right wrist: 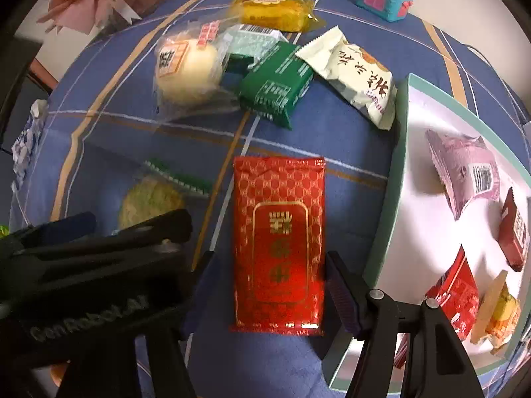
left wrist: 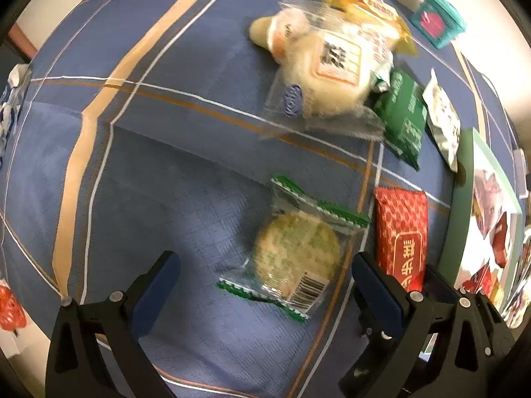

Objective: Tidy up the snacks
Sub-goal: 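Close left tool on round biscuit pack while right tool grips red cake pack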

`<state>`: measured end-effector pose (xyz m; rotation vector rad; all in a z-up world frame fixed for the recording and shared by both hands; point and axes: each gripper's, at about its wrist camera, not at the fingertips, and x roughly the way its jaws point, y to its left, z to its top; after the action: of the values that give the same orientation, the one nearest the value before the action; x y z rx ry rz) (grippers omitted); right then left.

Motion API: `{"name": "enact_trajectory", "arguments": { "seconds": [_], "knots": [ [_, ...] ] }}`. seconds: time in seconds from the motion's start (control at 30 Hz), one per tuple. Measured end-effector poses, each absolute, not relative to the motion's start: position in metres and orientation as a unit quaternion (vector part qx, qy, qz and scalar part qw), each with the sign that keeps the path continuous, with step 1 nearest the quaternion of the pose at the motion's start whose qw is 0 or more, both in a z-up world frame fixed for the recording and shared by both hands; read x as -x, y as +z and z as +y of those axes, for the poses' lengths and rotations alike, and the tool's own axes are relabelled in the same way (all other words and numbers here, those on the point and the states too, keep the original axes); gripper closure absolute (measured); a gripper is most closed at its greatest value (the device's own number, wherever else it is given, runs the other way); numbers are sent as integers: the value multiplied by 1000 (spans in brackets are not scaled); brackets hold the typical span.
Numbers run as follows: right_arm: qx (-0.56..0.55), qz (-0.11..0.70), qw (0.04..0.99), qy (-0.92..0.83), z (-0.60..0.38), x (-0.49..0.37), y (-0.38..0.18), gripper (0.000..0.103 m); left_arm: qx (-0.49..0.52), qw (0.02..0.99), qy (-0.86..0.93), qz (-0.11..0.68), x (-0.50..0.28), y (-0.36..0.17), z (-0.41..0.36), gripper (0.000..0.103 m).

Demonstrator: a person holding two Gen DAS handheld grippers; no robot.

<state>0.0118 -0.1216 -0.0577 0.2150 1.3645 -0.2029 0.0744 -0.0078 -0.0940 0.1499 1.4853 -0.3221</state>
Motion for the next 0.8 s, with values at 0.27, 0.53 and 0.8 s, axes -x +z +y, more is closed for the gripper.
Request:
{"name": "enact_trajectory", "arguments": {
  "seconds": [0.27, 0.53, 0.8],
  "knots": [
    [-83, 632, 765, -92, -109, 9, -60, 35, -130, 726, -146, 660, -48, -109, -38, 0],
    [-89, 622, 772, -95, -100, 14, -67, 35, -140, 735, -156, 645, -43, -98, -52, 3],
    [-79, 617, 776, -103, -105, 4, -69, 45, -146, 741, -178, 631, -58, -84, -64, 14]
  ]
}}
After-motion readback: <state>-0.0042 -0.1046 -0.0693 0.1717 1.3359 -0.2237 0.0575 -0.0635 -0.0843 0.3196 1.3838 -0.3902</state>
